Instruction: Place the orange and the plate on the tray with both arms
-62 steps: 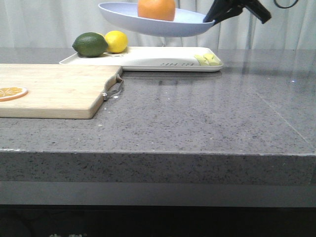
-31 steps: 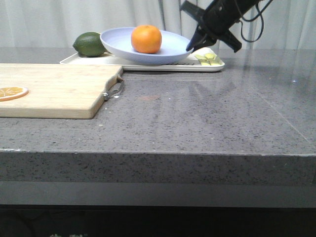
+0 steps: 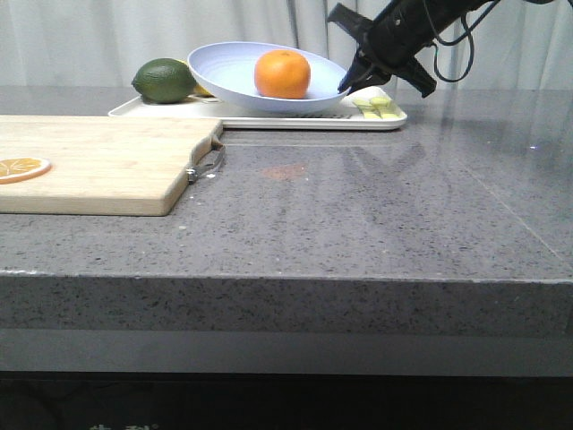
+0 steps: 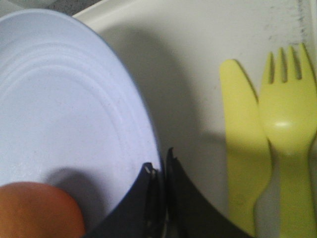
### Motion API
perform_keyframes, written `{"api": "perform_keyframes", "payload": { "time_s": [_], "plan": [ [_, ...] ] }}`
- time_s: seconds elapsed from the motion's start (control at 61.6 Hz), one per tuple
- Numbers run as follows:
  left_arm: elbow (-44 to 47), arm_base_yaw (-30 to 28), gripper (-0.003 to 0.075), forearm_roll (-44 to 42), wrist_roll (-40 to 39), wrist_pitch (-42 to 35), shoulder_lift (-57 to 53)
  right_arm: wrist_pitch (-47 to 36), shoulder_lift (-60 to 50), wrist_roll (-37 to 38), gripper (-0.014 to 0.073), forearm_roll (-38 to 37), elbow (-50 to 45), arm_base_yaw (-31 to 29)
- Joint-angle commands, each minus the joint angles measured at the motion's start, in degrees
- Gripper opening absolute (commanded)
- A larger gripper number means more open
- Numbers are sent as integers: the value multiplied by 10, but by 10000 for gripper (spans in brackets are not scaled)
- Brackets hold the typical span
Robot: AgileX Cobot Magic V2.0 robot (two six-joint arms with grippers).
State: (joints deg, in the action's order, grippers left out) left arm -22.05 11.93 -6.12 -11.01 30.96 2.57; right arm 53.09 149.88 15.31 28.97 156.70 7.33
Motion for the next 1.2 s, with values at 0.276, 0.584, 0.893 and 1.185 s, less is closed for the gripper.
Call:
{"api": "perform_keyframes", "payload": {
  "time_s": [0.276,0.584,0.893,1.185],
  "plan": [
    [-15,-2,-18,0,-4,-47,7,-50,-35,2,133,26,23,2],
    [-15,-2,-18,0,-4,-47,7,-25,-45,1,331,21,25,0],
    [-15,-2,-18,0,-4,-47,7,136,-124,-2,80,-83,89,-20],
    [-15,-2,-18,1,-4,-47,7,236,-167,-39,-66,-132,116,-20]
  ]
}}
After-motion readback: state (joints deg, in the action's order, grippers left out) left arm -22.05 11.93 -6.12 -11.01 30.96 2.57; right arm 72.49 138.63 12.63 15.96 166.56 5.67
